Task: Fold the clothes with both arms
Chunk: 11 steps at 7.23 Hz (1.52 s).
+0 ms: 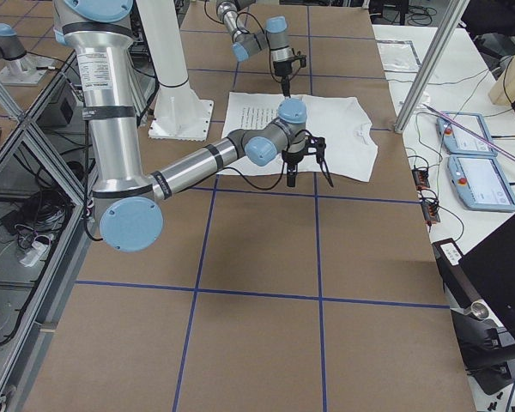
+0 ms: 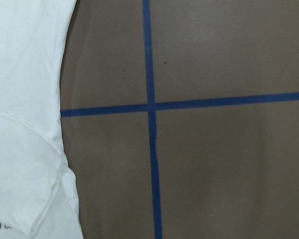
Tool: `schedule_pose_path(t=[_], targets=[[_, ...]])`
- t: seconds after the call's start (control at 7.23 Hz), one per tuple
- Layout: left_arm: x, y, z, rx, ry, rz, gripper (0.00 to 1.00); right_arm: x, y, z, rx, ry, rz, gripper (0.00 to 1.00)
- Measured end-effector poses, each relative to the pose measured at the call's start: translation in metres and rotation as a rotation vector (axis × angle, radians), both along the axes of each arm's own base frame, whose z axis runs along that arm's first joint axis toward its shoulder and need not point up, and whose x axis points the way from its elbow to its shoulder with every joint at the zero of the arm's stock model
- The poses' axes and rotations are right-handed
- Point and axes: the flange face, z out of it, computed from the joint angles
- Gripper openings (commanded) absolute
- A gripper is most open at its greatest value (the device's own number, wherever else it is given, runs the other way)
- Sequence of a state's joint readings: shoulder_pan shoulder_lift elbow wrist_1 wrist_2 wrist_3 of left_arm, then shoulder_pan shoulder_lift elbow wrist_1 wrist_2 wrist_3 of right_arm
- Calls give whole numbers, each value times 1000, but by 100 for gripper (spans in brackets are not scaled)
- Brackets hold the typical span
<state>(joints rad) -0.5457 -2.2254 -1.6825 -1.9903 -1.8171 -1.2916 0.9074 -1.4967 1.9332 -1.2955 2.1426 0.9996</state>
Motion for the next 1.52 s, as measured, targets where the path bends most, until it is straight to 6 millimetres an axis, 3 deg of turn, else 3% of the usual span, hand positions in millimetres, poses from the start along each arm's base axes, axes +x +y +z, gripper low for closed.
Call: schedule_pose_path(t=[0.28, 0.41, 0.55, 0.83, 0.97, 1.52], targets=[[-73, 27, 25, 78, -64, 18, 100, -45, 64, -5, -48, 14, 9, 100], [-101, 37, 42, 109, -92, 26, 100, -80, 100, -13, -63, 27, 22, 100], [-116, 42, 55, 125, -112, 31, 100, -112, 134, -18, -76, 40, 30, 100], [-124, 44, 69, 128, -138, 34, 100, -153, 189, -23, -86, 46, 1, 100], [-125, 45, 75, 124, -146, 34, 100, -165, 205, -22, -89, 52, -11, 99], [-125, 44, 79, 122, -153, 32, 100, -184, 220, -8, -104, 84, -36, 96]])
